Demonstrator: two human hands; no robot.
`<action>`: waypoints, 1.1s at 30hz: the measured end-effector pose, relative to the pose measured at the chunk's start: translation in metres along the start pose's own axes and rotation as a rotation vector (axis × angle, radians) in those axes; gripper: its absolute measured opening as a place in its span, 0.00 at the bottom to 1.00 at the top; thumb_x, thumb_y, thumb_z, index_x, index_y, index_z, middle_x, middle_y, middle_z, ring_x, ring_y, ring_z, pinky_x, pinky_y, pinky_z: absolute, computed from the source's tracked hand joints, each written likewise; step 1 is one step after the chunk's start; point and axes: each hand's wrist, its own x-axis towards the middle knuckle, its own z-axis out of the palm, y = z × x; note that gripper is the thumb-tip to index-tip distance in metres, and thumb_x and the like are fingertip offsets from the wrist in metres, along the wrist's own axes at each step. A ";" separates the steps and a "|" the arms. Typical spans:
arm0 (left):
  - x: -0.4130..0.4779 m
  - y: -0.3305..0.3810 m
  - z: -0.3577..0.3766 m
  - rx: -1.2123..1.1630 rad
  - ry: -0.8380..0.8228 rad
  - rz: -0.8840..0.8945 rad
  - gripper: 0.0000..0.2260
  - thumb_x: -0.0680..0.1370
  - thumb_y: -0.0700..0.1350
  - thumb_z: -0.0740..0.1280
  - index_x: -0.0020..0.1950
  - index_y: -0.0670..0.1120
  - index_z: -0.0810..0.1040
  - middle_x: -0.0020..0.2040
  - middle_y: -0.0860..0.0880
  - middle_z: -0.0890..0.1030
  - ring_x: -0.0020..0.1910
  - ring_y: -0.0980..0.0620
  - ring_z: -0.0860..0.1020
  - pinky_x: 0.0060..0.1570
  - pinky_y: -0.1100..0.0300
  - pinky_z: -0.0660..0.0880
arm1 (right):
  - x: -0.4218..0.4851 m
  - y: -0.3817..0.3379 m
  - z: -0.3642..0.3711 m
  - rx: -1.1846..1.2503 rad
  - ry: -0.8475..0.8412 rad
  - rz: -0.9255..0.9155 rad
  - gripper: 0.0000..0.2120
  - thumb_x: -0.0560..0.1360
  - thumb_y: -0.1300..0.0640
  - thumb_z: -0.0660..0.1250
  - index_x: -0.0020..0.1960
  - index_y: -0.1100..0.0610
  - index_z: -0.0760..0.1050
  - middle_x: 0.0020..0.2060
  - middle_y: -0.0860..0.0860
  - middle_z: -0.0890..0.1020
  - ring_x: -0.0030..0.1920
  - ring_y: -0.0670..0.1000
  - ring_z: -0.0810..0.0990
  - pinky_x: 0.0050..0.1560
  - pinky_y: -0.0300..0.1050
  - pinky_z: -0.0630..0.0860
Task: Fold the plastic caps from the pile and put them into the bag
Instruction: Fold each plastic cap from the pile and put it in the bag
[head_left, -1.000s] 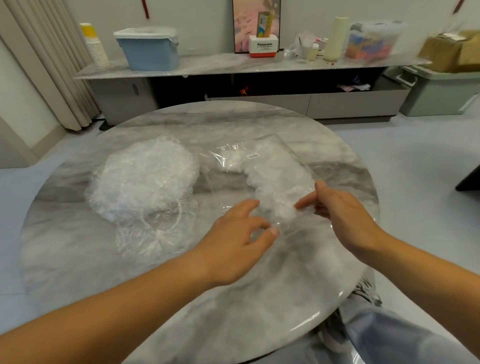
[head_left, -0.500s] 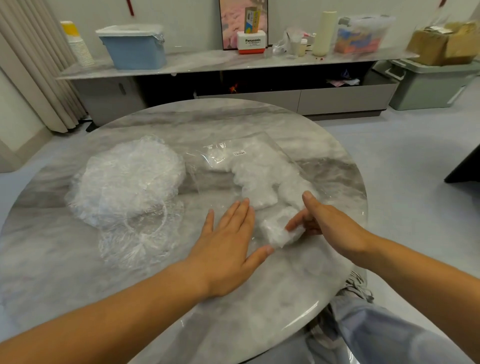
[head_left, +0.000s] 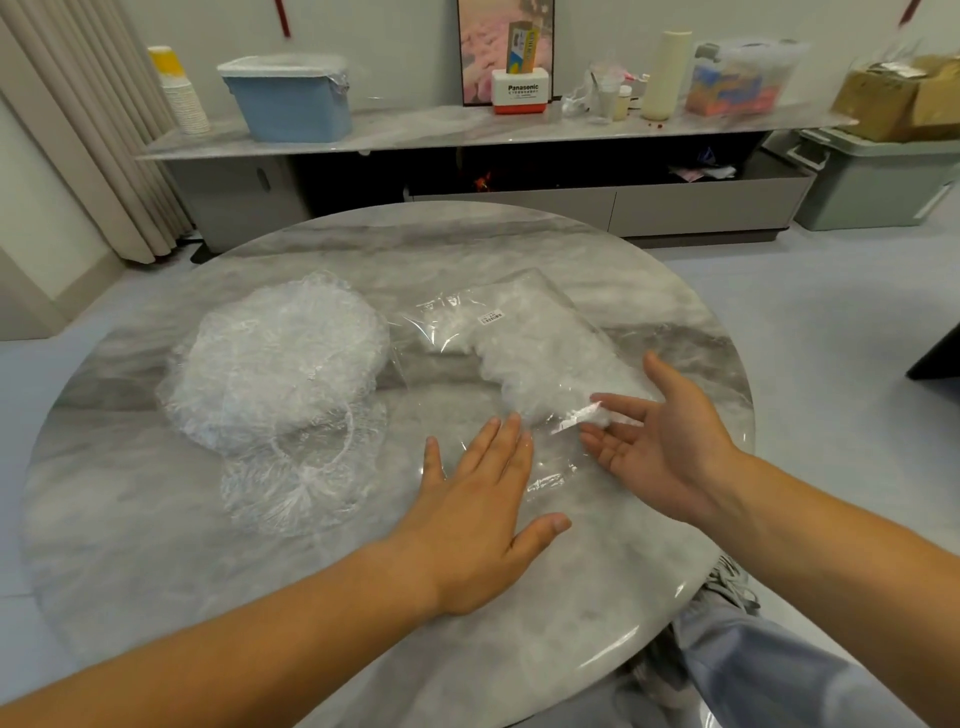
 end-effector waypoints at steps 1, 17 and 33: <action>0.000 0.000 0.000 0.005 -0.005 0.000 0.38 0.79 0.70 0.41 0.80 0.51 0.32 0.79 0.55 0.28 0.76 0.56 0.27 0.76 0.35 0.37 | -0.002 0.002 0.001 0.025 0.032 -0.025 0.32 0.79 0.37 0.65 0.63 0.67 0.76 0.61 0.67 0.77 0.55 0.60 0.81 0.60 0.52 0.79; -0.004 -0.004 0.004 -0.055 -0.032 0.016 0.37 0.80 0.69 0.44 0.82 0.52 0.36 0.80 0.55 0.30 0.77 0.56 0.29 0.75 0.34 0.36 | 0.004 0.006 0.008 -0.011 0.049 0.001 0.38 0.81 0.32 0.53 0.64 0.67 0.74 0.60 0.58 0.78 0.57 0.55 0.77 0.56 0.51 0.76; -0.048 -0.046 -0.012 -0.219 0.255 0.038 0.26 0.81 0.67 0.48 0.69 0.53 0.69 0.77 0.55 0.62 0.77 0.56 0.58 0.76 0.56 0.54 | -0.054 0.021 0.024 -0.546 0.062 -0.454 0.14 0.83 0.55 0.61 0.44 0.62 0.77 0.39 0.57 0.81 0.40 0.55 0.82 0.45 0.53 0.79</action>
